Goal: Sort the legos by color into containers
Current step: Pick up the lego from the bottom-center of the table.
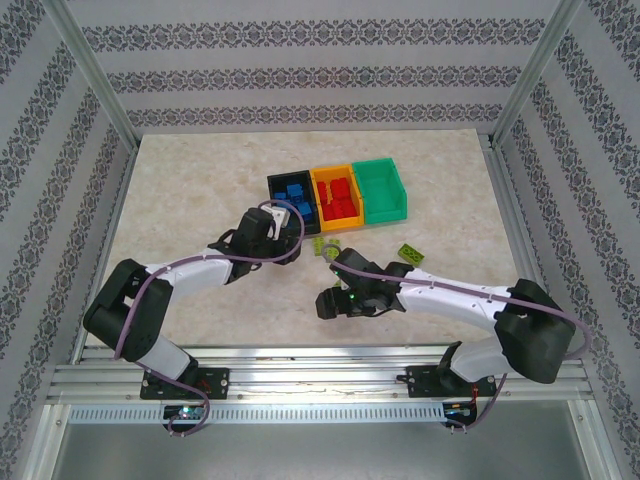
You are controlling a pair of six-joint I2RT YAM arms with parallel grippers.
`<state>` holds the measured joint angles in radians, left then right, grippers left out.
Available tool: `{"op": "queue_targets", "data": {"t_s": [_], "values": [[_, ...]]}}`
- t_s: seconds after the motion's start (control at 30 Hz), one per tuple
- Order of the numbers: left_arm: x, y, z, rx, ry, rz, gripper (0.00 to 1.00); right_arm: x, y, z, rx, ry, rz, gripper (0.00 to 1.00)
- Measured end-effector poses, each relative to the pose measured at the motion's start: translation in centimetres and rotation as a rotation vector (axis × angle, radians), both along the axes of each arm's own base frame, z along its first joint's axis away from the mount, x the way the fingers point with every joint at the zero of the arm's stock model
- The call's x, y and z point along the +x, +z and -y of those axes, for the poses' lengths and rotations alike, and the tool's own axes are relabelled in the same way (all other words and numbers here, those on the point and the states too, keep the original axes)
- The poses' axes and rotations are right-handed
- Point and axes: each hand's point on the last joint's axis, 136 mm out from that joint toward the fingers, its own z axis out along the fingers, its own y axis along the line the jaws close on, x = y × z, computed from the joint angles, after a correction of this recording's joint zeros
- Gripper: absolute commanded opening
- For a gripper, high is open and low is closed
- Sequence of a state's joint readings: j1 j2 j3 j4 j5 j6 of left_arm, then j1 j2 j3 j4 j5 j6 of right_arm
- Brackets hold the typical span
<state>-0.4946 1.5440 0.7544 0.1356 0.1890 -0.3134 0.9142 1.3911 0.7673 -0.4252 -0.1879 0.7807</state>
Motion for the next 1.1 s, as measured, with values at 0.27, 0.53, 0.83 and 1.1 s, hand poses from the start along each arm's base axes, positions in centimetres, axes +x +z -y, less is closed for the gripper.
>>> {"op": "queue_targets", "data": {"t_s": [0.27, 0.53, 0.83, 1.1], "values": [[-0.8, -1.0, 0.0, -0.04, -0.022, -0.007, 0.54, 1.5, -1.8, -0.7, -0.052, -0.042, -0.005, 0.73], [-1.0, -0.8, 0.5, -0.092, -0.039, -0.009, 0.54, 4.2, -2.7, -2.8, -0.099, -0.03, 0.019, 0.7], [-0.8, -1.0, -0.1, -0.093, -0.02, -0.013, 0.54, 4.8, -3.0, -2.3, -0.189, 0.031, 0.05, 0.53], [-0.6, -1.0, -0.5, -0.095, -0.007, -0.011, 0.54, 2.3, -3.6, -1.8, -0.26, 0.127, 0.035, 0.54]]}}
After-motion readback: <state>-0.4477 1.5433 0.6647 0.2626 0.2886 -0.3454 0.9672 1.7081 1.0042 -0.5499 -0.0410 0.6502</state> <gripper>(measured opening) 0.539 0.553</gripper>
